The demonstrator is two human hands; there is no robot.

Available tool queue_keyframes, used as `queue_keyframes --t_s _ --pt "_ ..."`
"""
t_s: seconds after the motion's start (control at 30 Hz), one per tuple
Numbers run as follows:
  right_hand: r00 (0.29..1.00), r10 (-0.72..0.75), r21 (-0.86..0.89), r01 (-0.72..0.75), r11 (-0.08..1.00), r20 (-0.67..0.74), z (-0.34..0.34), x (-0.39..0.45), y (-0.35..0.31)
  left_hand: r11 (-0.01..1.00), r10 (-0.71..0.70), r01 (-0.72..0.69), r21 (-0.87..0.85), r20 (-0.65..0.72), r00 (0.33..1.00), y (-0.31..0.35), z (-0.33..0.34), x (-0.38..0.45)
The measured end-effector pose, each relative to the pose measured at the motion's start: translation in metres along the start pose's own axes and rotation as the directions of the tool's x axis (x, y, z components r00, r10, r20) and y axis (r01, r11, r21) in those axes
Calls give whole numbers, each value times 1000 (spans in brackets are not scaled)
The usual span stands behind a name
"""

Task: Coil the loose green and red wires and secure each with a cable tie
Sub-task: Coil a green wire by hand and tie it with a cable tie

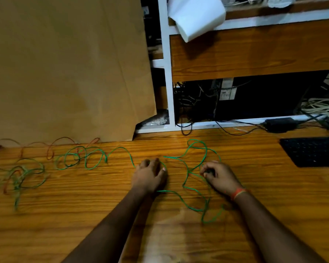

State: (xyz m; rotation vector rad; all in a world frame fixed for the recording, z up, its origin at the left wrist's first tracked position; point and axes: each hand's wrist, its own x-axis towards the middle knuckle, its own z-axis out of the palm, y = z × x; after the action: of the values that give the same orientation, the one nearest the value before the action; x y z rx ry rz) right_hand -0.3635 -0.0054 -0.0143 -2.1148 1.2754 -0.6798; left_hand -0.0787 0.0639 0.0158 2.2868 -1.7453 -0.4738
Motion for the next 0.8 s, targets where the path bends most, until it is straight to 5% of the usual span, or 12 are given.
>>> queue_keyframes --t_s 0.2,0.37,0.63,0.8 --pt "998 55 283 -47 958 -18 16 -21 -16 997 36 -36 -61 2 999 25 14 -35" --pt "997 72 295 -73 953 12 32 -35 -21 979 70 -64 -191 21 997 41 19 -78" --pt "995 80 256 -64 965 -52 39 -82 -43 996 18 -22 -91 -45 999 -3 17 -135" --pt "994 108 249 -107 963 7 41 -122 -65 977 67 -76 -200 -53 996 -20 14 -180"
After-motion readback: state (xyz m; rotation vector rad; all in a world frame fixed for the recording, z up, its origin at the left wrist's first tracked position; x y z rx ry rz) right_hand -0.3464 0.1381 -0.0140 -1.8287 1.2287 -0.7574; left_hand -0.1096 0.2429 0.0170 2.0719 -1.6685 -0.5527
